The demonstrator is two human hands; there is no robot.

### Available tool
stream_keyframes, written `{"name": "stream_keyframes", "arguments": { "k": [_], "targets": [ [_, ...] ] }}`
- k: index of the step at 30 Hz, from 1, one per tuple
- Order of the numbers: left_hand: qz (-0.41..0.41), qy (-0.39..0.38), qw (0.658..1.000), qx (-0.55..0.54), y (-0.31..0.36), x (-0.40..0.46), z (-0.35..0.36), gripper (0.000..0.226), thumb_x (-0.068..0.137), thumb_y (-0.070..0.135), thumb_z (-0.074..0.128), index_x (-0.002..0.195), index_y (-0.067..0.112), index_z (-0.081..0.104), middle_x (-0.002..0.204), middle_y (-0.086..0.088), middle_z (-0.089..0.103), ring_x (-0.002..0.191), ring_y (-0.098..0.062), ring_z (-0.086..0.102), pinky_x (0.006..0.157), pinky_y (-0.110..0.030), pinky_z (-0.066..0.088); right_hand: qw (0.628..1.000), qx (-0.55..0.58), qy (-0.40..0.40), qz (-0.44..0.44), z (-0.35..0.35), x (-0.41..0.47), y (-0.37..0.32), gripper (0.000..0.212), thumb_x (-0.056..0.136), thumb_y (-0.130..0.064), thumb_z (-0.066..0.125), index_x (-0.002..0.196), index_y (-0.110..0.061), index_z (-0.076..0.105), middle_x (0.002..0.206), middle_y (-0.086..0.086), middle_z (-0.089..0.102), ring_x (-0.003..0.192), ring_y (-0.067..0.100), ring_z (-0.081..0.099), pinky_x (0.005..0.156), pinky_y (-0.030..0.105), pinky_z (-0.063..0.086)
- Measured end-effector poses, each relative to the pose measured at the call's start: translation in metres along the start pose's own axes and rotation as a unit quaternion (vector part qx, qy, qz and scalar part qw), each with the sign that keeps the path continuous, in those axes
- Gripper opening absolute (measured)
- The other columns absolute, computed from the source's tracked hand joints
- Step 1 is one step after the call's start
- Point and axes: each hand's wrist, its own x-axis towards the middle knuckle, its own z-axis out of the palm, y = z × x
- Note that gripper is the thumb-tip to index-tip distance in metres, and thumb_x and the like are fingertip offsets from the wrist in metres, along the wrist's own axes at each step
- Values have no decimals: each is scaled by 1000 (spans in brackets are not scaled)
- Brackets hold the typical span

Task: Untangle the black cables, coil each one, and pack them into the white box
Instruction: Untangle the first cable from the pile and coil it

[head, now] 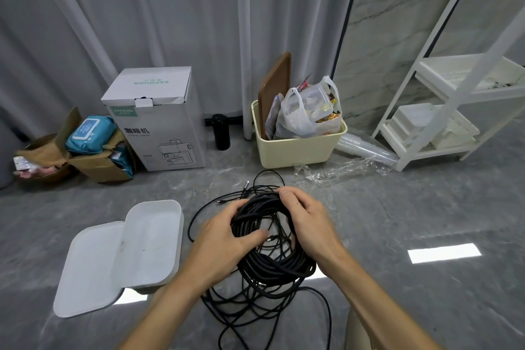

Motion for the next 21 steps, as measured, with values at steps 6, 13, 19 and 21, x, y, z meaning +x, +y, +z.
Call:
{"name": "stream_keyframes", "arguments": {
  "k": [6, 13, 19, 21],
  "targets": [
    [-65, -19, 993, -99, 1, 3, -4, 43, 76, 13, 82, 108, 33, 64, 90, 11, 74, 82, -11, 72, 90, -43, 56, 999, -21, -25, 20, 2, -1, 0, 25, 102, -40, 46, 99, -35, 70, 103, -21, 70, 100, -5, 62, 93, 25, 46],
    [19, 17, 998, 56, -2, -2, -4, 31, 75, 26, 73, 98, 42, 59, 77, 19, 69, 67, -3, 63, 68, -31, 54, 997, -40, -56, 45, 2, -2, 0, 35, 101, -41, 44, 90, -23, 72, 75, -18, 68, 68, -4, 60, 73, 27, 46],
    [8, -43, 999, 22, -8, 1, -4, 52, 75, 29, 77, 117, 48, 53, 98, 28, 68, 92, 7, 64, 87, -25, 53, 998, -44, -5, 41, 6, -2, 7, 38, 98, -46, 48, 88, -22, 76, 89, 3, 75, 84, 15, 68, 82, 33, 53],
    [4, -52, 998, 19, -10, 2, -4, 65, 74, 26, 79, 127, 48, 48, 106, 25, 67, 96, 7, 63, 88, -21, 52, 998, -47, 2, 48, 7, -1, 8, 39, 98, -47, 48, 88, -22, 76, 90, 4, 75, 86, 16, 69, 86, 34, 53]
  ]
}}
